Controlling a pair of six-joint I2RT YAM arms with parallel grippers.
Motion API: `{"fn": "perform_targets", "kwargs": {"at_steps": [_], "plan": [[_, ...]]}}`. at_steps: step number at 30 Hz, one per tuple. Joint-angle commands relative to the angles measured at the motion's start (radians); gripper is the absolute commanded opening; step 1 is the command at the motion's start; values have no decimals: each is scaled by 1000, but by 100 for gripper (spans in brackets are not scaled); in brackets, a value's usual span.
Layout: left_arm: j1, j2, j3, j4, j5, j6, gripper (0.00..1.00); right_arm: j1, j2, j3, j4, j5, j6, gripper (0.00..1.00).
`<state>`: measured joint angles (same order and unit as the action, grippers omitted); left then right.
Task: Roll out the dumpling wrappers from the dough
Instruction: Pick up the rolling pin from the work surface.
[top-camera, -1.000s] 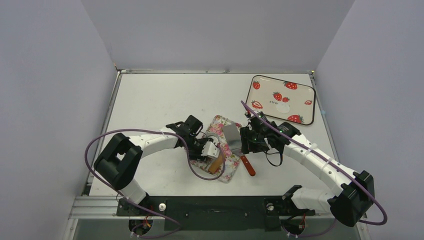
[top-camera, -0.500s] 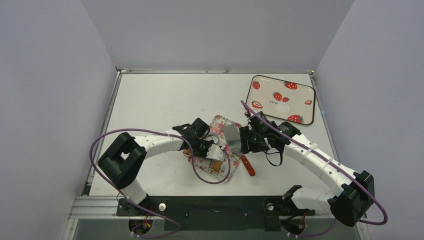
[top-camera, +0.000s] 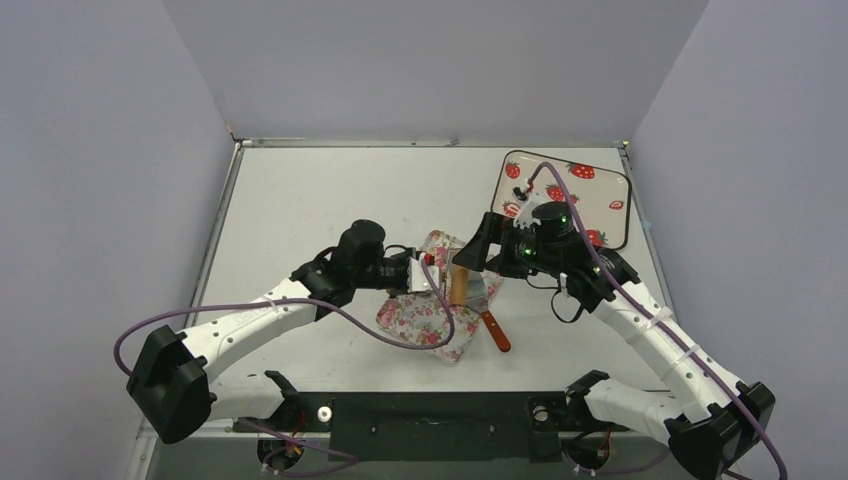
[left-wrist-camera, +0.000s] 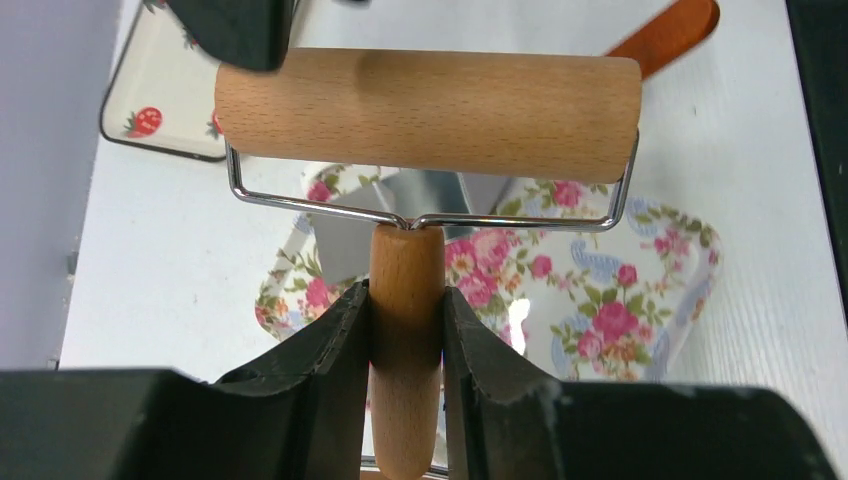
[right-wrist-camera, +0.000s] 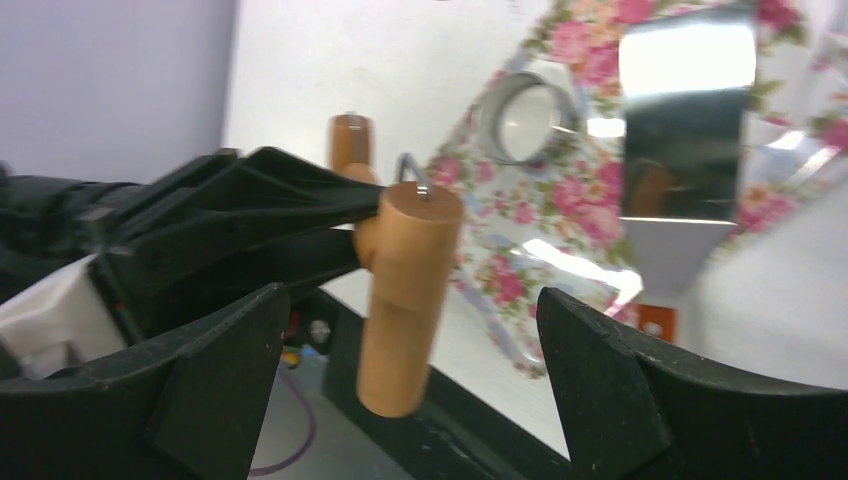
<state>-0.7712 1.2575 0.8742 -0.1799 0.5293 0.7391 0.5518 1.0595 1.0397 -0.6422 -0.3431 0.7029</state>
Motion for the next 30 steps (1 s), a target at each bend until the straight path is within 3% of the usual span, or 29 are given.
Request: {"fn": "perform_targets", "kwargs": {"at_steps": [1,6,8,10,11,12,17,18,20,21,23,24,30], "plan": [[-22,-37,-16,289,-7,-195,0,20,-29,-40,285,-181,160,90],[-29,-32,-5,366,-51,-251,0,60,4,-55,281,-171,162,87],[-32,-26,3,377,-59,-282,0,88,35,-46,296,-165,157,78],[-37,-27,7,393,-65,-305,0,95,66,-37,278,-157,146,59],[-38,-29,5,400,-65,-310,0,95,67,-45,277,-156,145,54],[-40,-38,-1,409,-63,-310,0,90,61,-51,280,-145,146,41],[-46,-52,-21,414,-57,-335,0,63,57,-83,282,-151,152,13],[-49,-52,-23,419,-57,-337,0,63,61,-85,273,-150,149,2],[-51,-48,-23,426,-71,-351,0,63,59,-81,255,-139,131,0],[-50,-41,-19,422,-101,-374,5,60,57,-80,244,-114,124,0],[-49,-31,-7,390,-167,-422,33,50,49,-65,200,-57,97,0],[-43,-28,1,371,-184,-443,37,47,50,-52,168,-36,71,0],[18,-47,65,204,-145,-528,39,38,100,22,145,43,15,0]]}}
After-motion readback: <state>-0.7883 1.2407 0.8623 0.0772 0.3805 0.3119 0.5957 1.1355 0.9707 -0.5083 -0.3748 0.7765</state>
